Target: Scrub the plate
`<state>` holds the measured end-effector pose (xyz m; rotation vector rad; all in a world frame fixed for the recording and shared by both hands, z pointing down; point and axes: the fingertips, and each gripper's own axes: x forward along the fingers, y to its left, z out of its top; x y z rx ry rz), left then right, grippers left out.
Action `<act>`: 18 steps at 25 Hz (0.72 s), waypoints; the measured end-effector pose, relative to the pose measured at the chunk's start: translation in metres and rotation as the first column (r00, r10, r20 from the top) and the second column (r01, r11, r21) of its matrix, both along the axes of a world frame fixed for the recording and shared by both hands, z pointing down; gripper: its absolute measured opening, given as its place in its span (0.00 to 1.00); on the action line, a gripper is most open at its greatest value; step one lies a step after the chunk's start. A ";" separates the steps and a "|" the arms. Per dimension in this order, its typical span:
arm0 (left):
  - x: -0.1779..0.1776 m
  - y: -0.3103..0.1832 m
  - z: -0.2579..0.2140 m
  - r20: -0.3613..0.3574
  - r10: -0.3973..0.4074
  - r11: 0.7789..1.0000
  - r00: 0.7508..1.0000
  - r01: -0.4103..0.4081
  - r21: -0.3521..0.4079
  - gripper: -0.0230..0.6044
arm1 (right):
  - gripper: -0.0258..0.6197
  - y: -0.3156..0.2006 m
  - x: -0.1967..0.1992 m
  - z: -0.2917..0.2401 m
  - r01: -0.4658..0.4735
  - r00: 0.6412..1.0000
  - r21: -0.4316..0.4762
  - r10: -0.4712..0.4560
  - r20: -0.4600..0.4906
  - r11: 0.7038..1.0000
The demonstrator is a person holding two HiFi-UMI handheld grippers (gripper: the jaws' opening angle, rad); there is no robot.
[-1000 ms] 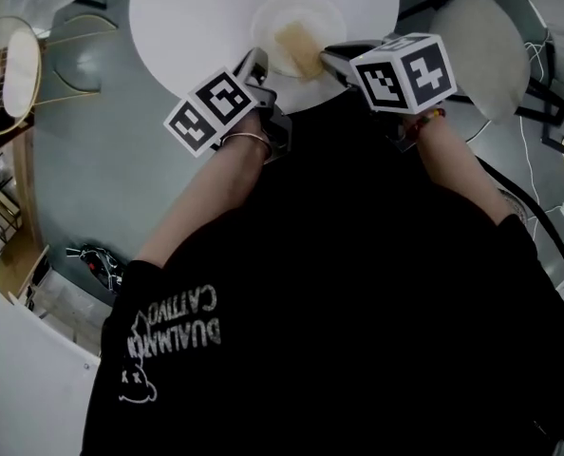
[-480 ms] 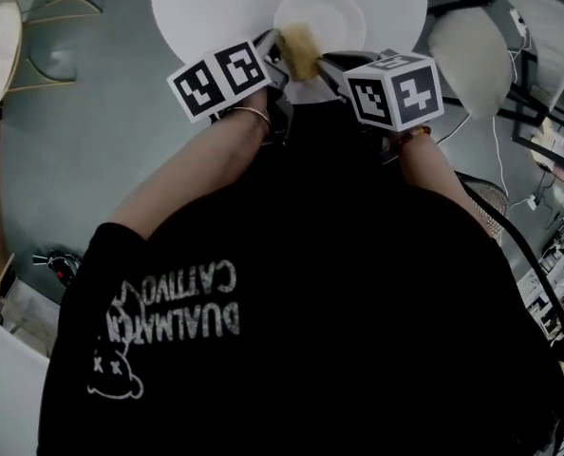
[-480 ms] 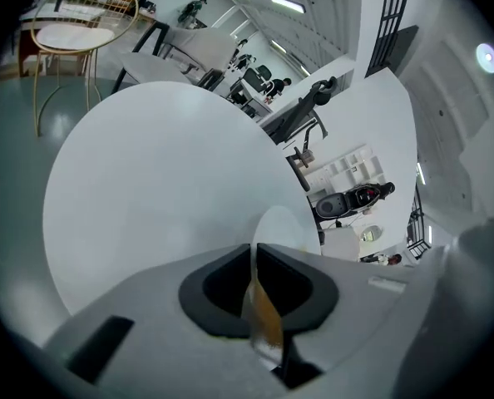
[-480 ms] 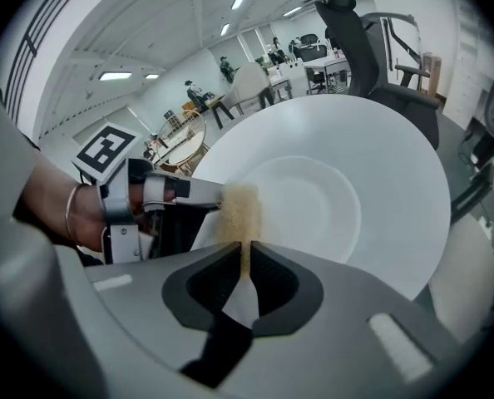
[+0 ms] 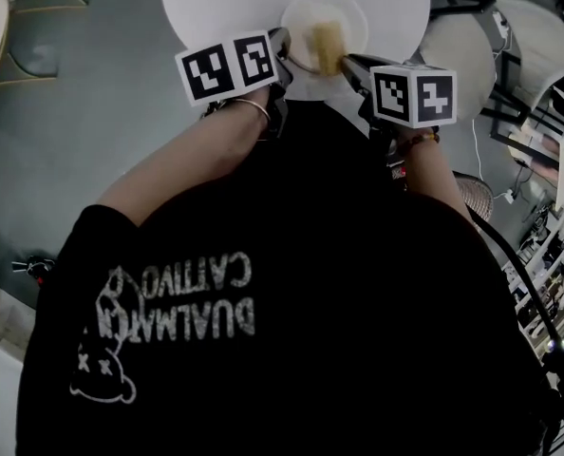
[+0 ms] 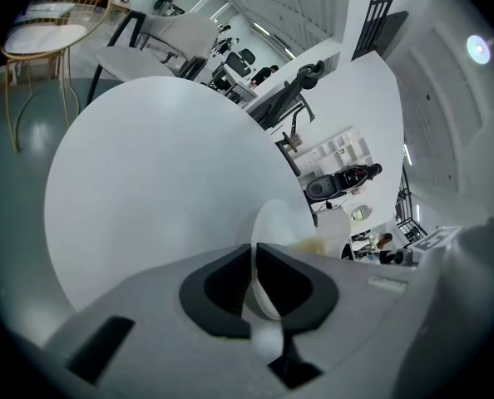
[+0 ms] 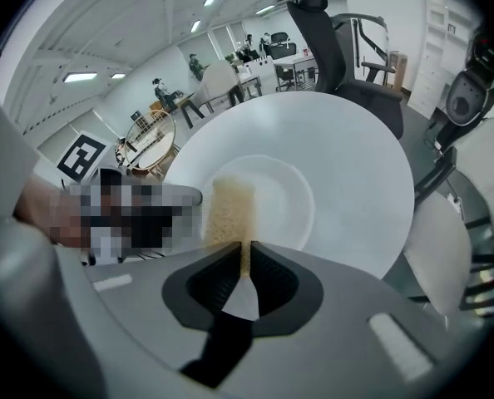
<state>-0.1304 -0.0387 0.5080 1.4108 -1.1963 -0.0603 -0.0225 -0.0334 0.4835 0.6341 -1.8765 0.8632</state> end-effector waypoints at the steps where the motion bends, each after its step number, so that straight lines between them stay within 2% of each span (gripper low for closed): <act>1: 0.000 0.001 0.001 -0.003 0.003 1.000 1.000 -0.003 -0.003 0.07 | 0.10 0.000 0.002 0.001 -0.003 1.000 0.000 0.003 -0.008 1.000; 18: 0.007 0.011 0.001 -0.016 0.021 1.000 1.000 -0.021 0.024 0.07 | 0.10 -0.017 0.044 0.002 -0.139 0.987 0.051 0.143 -0.079 0.989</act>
